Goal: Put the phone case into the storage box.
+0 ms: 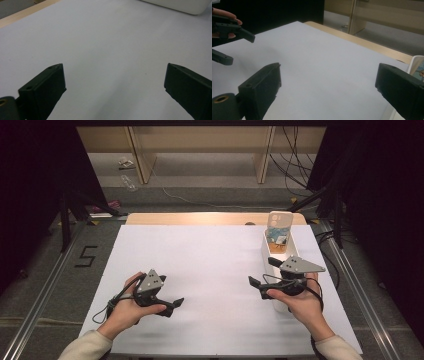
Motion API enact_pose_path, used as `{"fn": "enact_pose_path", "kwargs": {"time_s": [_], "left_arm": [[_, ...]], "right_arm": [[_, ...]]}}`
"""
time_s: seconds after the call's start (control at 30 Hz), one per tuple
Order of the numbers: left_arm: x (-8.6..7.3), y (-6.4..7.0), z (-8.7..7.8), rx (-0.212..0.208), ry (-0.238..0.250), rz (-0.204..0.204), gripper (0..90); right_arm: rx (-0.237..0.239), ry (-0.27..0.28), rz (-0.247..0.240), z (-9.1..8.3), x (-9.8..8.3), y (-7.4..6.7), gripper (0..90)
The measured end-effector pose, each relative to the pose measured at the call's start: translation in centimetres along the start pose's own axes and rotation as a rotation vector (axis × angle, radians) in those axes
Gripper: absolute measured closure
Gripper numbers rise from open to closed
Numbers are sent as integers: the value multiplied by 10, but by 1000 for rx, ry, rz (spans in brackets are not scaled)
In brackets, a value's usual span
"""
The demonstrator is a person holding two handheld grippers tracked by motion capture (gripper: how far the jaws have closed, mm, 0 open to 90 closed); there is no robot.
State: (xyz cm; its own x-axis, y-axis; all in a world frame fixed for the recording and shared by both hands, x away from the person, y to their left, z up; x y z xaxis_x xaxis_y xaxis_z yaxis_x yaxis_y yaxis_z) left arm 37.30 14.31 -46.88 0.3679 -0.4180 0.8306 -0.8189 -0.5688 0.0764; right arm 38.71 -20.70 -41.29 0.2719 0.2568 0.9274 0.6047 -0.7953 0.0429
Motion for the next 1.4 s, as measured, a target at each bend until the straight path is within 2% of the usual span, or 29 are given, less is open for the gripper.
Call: {"fn": "enact_pose_path", "kwargs": {"time_s": [0.23,0.77,1.4], "left_arm": [[0,0,0,1,2,-2,30],[0,0,0,0,1,-3,30],[0,-1,0,-2,3,-7,30]], "right_arm": [[12,-1,-9,-5,-6,-3,74],[20,7,6,-13,-17,-5,74],[35,37,27,-14,-19,-6,94]]}}
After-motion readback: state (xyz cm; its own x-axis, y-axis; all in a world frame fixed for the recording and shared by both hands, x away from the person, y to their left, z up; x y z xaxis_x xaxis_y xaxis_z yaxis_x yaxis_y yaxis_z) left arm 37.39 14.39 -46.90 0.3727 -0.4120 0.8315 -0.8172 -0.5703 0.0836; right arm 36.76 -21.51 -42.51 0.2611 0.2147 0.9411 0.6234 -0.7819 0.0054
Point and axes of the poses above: each handheld gripper's, and its own axes: z roughly forward along the jaws, x roughly out of its top, y roughly to its right, the point moved 4 cm from there along z, roughly forward along the jaws, and after that the axes turned 8 degrees about -x, right-handed, at the moved point
